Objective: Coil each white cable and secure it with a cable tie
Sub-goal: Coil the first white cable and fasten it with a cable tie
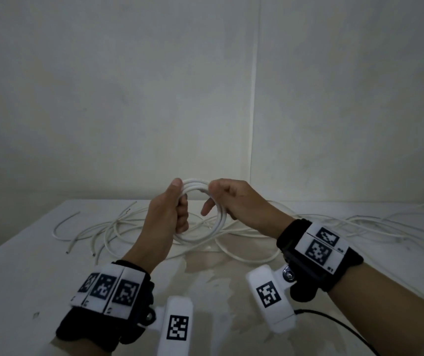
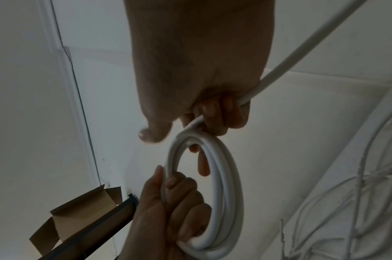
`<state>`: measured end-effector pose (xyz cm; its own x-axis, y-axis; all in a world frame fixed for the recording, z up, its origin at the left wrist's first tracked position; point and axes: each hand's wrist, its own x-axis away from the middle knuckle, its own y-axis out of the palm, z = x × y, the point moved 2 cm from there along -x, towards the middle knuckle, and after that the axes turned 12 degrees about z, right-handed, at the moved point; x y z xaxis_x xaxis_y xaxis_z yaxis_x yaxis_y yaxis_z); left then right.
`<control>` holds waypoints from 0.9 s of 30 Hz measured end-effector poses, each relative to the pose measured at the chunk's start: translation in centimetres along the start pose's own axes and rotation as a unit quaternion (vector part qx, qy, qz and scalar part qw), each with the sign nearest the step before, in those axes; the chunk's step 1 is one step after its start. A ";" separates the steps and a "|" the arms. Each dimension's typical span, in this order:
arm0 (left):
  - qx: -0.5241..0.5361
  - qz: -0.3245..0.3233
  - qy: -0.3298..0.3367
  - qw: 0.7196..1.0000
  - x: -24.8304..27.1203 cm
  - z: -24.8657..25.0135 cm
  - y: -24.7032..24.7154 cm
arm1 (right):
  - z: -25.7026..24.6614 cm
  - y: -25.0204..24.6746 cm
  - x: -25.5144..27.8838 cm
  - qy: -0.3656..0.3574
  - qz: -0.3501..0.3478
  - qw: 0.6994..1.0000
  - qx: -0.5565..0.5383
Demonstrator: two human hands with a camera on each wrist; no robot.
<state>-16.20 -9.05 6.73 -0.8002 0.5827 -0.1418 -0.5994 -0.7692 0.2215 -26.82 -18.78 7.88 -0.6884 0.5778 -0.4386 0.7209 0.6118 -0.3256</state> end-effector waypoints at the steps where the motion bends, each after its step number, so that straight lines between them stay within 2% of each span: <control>1: 0.008 0.006 0.003 1.000 0.0 0.1 0.0 | -0.1 0.0 0.0 -0.011 -0.010 1.000 0.005; 5: 0.024 -0.004 0.012 1.000 -0.3 0.0 -0.3 | 0.4 -0.5 -0.3 -0.008 -0.019 1.000 0.011; 9: 0.047 -0.098 -0.033 0.994 -0.4 -0.4 -0.8 | 0.3 -0.9 -0.9 -0.050 0.014 0.995 0.087; 12: 0.043 -0.126 -0.060 0.989 -0.5 -0.6 -1.2 | 0.7 -0.5 -0.8 -0.062 0.019 0.989 0.132; 15: 0.063 -0.096 -0.078 0.990 -0.3 -0.9 -1.1 | 0.9 0.1 -0.6 -0.072 0.031 0.986 0.150; 23: 0.072 -0.045 -0.038 0.996 0.0 -1.1 0.0 | 1.0 0.2 0.1 -0.085 0.060 0.985 0.136; 27: 0.109 -0.002 -0.041 0.993 -0.1 -1.0 0.2 | 2.2 -0.3 0.7 -0.106 0.104 0.977 0.152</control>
<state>-16.27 -9.49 5.80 -0.7881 0.6120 -0.0658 -0.5766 -0.6968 0.4266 -27.38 -19.74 5.86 -0.5149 0.5281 -0.6752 0.8565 0.2849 -0.4303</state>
